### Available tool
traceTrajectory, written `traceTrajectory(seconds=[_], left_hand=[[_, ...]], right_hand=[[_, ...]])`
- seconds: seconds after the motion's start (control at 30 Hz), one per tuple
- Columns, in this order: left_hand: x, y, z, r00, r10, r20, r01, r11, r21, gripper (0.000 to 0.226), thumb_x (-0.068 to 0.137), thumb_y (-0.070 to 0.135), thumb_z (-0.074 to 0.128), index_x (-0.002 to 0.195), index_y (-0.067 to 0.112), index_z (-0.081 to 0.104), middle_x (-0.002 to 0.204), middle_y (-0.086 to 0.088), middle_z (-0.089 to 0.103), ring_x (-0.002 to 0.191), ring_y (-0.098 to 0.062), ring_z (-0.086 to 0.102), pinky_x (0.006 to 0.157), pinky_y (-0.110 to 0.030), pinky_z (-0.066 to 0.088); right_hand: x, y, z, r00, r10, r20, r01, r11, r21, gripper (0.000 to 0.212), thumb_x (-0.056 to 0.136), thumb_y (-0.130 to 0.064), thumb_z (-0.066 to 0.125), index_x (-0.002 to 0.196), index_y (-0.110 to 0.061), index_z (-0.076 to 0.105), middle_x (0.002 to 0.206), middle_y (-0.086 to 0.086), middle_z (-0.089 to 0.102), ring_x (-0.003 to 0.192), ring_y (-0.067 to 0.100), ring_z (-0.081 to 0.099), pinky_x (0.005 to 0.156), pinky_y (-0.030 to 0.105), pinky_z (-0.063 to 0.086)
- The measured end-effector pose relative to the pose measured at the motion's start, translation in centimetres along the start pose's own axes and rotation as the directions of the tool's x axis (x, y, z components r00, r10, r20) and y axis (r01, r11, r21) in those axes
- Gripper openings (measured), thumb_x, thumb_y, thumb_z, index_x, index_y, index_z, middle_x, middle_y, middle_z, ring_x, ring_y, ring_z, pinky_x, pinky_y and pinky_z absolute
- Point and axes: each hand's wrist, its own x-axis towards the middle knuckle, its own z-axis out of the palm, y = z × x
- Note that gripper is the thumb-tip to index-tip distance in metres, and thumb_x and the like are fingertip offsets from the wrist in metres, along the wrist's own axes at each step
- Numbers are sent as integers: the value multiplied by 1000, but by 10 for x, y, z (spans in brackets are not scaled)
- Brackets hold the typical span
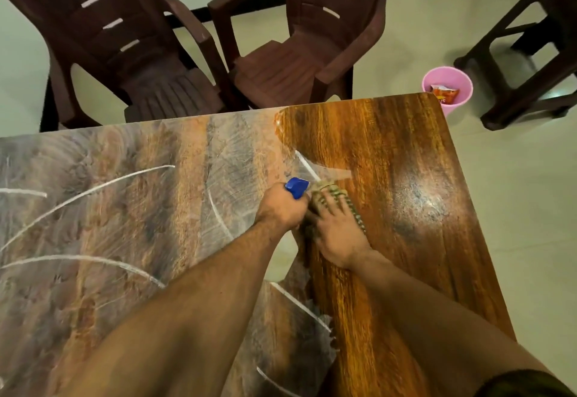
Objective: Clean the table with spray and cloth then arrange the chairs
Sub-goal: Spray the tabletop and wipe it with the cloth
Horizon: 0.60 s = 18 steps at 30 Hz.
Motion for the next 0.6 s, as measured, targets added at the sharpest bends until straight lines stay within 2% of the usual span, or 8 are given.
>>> traceTrajectory(seconds=[0.07,0.13,0.23,0.27,0.33,0.43,0.5,0.6], left_hand=[[12,2,-8,1000,-8,-5,8,1000,-9,24,88,19,63,67,15,52,63,-4,56,54,-18,52,50,-25,39],[22,2,-16,1000,-18,-15,17,999,-44,28,89,19,64,65,16,48,58,-1,48,51,-17,46,52,-24,37],[30,2,-29,998,-34,-55,30,997,-70,31,89,23,66,66,17,46,59,-1,45,54,-19,45,54,-27,39],[32,3,-33,997,-34,-69,29,997,-70,33,90,23,66,65,17,45,59,-1,45,53,-18,45,53,-26,37],[34,0,-41,996,-39,-82,34,998,-59,32,90,21,65,64,17,46,56,0,47,50,-16,46,49,-23,34],[36,-4,-48,995,-47,-88,43,998,-51,31,93,21,64,66,17,48,56,0,50,48,-14,48,45,-23,33],[38,-7,-51,996,-58,-63,56,997,-45,30,94,26,64,69,17,50,57,-2,55,48,-16,54,46,-22,37],[44,-9,-59,997,-65,-34,63,997,-54,31,95,34,65,73,15,53,57,-6,61,52,-24,64,52,-25,46]], right_hand=[[12,30,-7,984,-169,62,171,985,-34,60,103,-46,35,156,-37,8,165,-5,-7,152,24,-13,120,51,-14],[37,55,-15,988,150,-33,-151,988,-41,59,104,-48,29,157,-37,4,167,-3,-7,153,26,-12,120,59,-9],[73,47,-34,738,667,-101,-646,743,176,64,103,-47,32,159,-33,5,168,1,-6,153,33,-10,116,66,-10],[80,31,-34,784,611,-109,-602,792,104,66,102,-46,33,159,-32,4,168,2,-6,152,35,-11,116,68,-10],[81,-11,-25,982,184,-31,-187,977,-101,68,98,-42,37,159,-32,8,168,4,-2,152,36,-12,116,69,-9],[69,-23,-22,908,-385,166,409,901,-149,60,96,-42,44,155,-33,30,165,0,17,153,31,-3,117,59,-16],[87,2,-28,925,-360,120,373,922,-104,58,98,-44,45,153,-36,32,165,-4,13,154,25,-3,117,53,-18],[117,25,-42,992,109,-64,-108,994,12,59,102,-44,37,158,-38,16,168,-6,-1,154,24,-8,120,58,-10]])
